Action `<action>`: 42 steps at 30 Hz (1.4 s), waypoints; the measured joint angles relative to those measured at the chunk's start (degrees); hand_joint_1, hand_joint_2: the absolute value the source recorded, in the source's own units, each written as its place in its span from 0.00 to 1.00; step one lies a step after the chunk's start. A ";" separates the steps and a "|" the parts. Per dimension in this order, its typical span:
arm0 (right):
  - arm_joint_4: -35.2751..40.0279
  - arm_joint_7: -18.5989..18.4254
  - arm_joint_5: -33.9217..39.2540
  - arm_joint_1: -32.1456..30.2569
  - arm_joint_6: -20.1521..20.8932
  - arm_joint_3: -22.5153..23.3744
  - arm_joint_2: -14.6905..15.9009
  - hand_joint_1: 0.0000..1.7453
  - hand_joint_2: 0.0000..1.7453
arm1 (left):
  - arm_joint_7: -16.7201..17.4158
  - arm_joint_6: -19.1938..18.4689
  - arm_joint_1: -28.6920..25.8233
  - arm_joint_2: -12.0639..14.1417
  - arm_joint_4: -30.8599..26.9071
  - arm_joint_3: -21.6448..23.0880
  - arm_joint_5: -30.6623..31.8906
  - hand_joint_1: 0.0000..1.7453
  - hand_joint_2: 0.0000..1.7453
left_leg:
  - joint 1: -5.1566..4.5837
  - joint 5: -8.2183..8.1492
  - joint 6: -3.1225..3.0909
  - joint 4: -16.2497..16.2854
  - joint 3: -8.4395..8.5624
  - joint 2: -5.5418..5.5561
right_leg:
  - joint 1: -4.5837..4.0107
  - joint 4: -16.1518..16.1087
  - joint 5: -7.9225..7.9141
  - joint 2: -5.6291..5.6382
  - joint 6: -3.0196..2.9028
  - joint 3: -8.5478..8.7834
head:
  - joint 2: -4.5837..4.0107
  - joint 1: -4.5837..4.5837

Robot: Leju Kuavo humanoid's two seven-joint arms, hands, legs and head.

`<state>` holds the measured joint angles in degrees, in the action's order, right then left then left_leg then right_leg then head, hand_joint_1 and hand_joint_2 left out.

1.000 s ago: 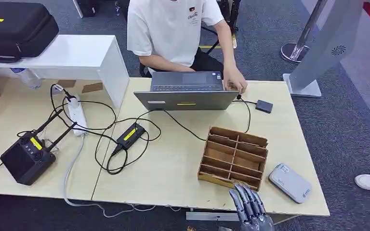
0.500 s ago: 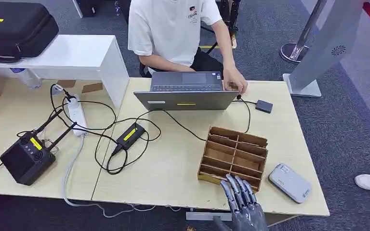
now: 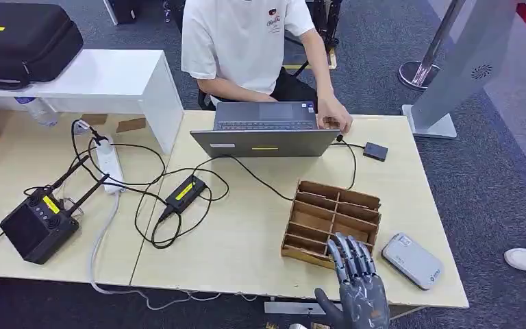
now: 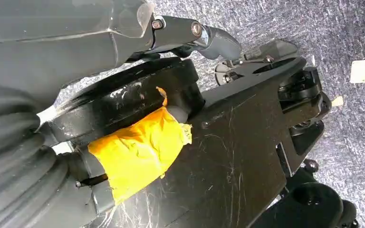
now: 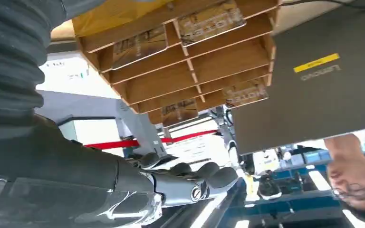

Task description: Pass the card to the sensor for recognition and then transmit it.

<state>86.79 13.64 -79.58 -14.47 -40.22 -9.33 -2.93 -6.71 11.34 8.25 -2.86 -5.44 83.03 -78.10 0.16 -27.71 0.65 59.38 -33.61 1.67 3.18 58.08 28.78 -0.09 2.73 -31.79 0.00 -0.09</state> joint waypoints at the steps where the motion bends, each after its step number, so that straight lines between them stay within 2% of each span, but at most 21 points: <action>1: -0.24 0.00 0.00 0.07 0.00 0.26 -0.06 0.00 1.00 | 0.02 0.00 0.00 0.00 0.00 0.00 0.00 0.00 1.00 | 0.00 0.00 0.00 0.00 0.00 0.00 | 0.00 0.00 0.00 0.00 0.00 0.00 | 0.00 0.02; 16: -4.48 0.37 -0.46 0.79 0.00 3.63 -1.77 0.00 1.00 | 0.13 0.00 0.03 -0.02 0.00 0.09 0.00 0.00 1.00 | 0.00 0.00 0.00 0.00 0.00 0.00 | 0.00 0.00 0.00 0.00 0.00 0.00 | 0.00 0.02; 36: -8.81 -1.95 -1.95 2.36 0.00 6.56 -1.88 0.00 1.00 | 0.50 -0.02 0.15 -0.02 0.00 0.33 0.00 0.00 1.00 | 0.00 0.00 0.00 0.00 0.00 0.00 | 0.00 0.00 0.00 0.00 0.00 -0.01 | 0.00 0.02; 42: -8.98 -1.40 -1.60 3.30 0.00 8.15 -1.88 0.00 1.00 | 0.52 -0.04 0.17 -0.02 0.00 0.39 0.02 0.00 1.00 | 0.00 0.00 0.00 0.00 0.00 0.00 | 0.00 0.00 0.00 0.00 0.00 0.00 | 0.00 0.02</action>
<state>77.81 12.24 -81.18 -11.17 -40.22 -1.18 -4.81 -6.19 11.30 8.41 -2.89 -5.44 83.43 -78.07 0.16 -27.71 0.65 59.38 -33.61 1.67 3.18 58.08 28.77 -0.09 2.73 -31.79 0.00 -0.07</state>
